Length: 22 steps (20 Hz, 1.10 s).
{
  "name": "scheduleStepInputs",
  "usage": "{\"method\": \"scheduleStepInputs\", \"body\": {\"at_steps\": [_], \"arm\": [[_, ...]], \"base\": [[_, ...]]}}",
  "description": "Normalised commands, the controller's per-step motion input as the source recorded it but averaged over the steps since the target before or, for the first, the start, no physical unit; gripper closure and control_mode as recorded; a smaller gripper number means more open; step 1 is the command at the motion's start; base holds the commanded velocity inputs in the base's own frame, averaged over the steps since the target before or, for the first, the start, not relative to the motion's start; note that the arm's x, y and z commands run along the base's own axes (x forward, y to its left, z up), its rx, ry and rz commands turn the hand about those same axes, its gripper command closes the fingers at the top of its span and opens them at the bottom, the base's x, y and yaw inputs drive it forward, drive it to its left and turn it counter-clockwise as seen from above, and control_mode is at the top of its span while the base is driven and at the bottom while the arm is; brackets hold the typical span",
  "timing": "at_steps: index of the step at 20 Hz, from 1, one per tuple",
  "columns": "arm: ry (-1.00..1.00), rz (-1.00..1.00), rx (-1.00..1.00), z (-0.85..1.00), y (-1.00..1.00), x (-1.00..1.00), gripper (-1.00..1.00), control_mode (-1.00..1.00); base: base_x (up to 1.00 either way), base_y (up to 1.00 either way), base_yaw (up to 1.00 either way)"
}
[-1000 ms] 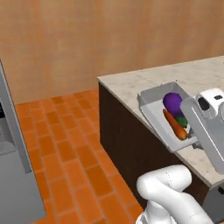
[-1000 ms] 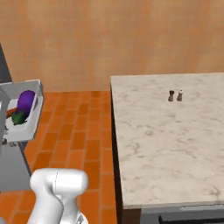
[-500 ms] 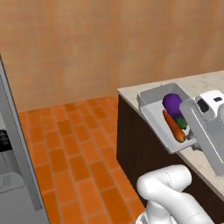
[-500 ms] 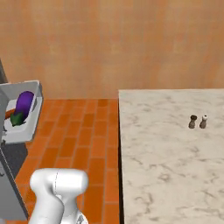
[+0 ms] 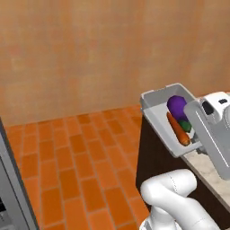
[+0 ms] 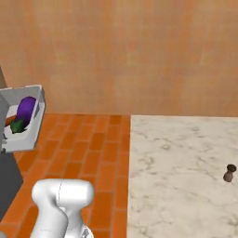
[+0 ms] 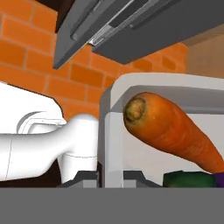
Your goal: Take the meat container that has the fish and place it on the second highest rack of the freezer. Then take the vegetable container that has the carrot and eggplant and place it on the highest rack of the freezer.
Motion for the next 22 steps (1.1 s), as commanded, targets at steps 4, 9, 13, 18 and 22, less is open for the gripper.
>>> {"method": "scheduleStepInputs", "body": {"at_steps": [4,9,13,18,22], "arm": [[0.00,0.00,0.00,0.00,0.00,0.00,1.00,1.00],[0.00,0.00,0.00,0.00,0.00,0.00,1.00,1.00],[0.00,0.00,0.00,0.00,0.00,0.00,1.00,1.00],[0.00,0.00,0.00,0.00,0.00,0.00,1.00,1.00],[0.00,0.00,0.00,0.00,0.00,0.00,1.00,1.00]], "base": [[1.00,-0.30,0.37],[1.00,-0.30,0.54],[0.82,-0.27,0.73],[0.96,-0.33,0.69],[0.98,-0.39,0.65]]}}
